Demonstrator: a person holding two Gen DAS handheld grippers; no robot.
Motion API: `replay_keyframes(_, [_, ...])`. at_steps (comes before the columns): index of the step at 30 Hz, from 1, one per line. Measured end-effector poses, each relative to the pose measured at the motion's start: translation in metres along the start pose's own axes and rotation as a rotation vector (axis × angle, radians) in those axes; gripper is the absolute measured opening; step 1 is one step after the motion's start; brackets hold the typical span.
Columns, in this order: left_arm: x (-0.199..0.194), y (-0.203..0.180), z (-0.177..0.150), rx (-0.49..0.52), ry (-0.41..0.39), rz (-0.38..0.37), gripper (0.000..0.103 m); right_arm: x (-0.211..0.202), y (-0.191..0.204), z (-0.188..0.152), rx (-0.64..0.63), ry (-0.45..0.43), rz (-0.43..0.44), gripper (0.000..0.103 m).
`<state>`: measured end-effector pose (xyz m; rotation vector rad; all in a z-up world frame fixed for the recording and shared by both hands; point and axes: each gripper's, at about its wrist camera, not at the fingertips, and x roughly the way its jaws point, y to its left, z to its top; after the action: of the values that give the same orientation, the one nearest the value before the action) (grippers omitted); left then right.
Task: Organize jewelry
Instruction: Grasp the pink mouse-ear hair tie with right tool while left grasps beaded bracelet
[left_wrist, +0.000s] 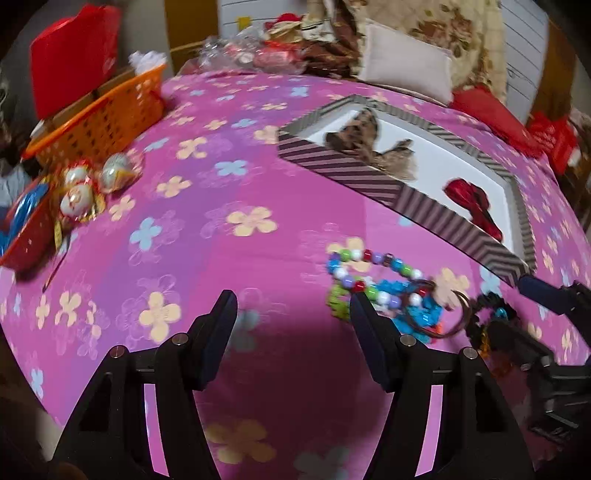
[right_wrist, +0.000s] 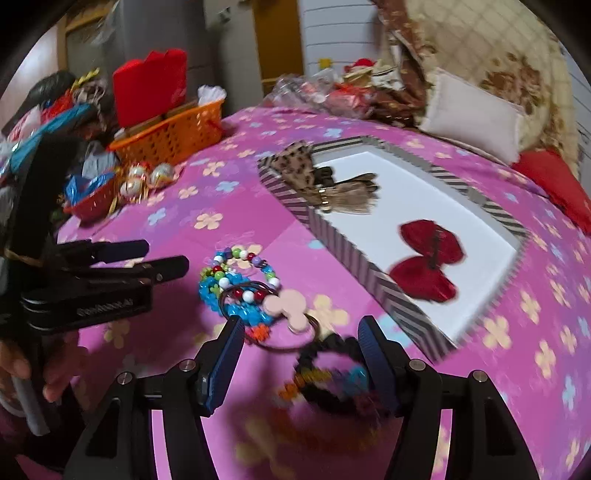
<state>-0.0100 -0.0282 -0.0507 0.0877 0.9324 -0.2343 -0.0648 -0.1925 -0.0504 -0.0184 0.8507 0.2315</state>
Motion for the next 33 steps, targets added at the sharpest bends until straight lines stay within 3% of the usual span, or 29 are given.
replay_keyframes(2, [0.001,0.008,0.002,-0.028,0.006,0.0,0.063,0.013,0.0,0.004,-0.006,0.027,0.014,0.053])
replay_keyframes(6, [0.004,0.018,0.003,-0.057,0.014,0.002,0.063,0.028,-0.006,0.005,0.011,0.051,0.029,0.053])
replay_keyframes(13, [0.009,0.018,0.006,-0.057,0.024,-0.005,0.063,0.041,-0.023,0.009,0.094,0.06,0.131,0.053])
replay_keyframes(18, [0.012,0.013,0.006,-0.041,0.024,-0.005,0.063,0.04,-0.028,0.007,0.111,0.045,0.142,0.037])
replay_keyframes(33, [0.015,0.015,0.01,-0.067,0.021,-0.014,0.063,0.026,-0.023,-0.008,0.048,0.073,-0.046,0.035])
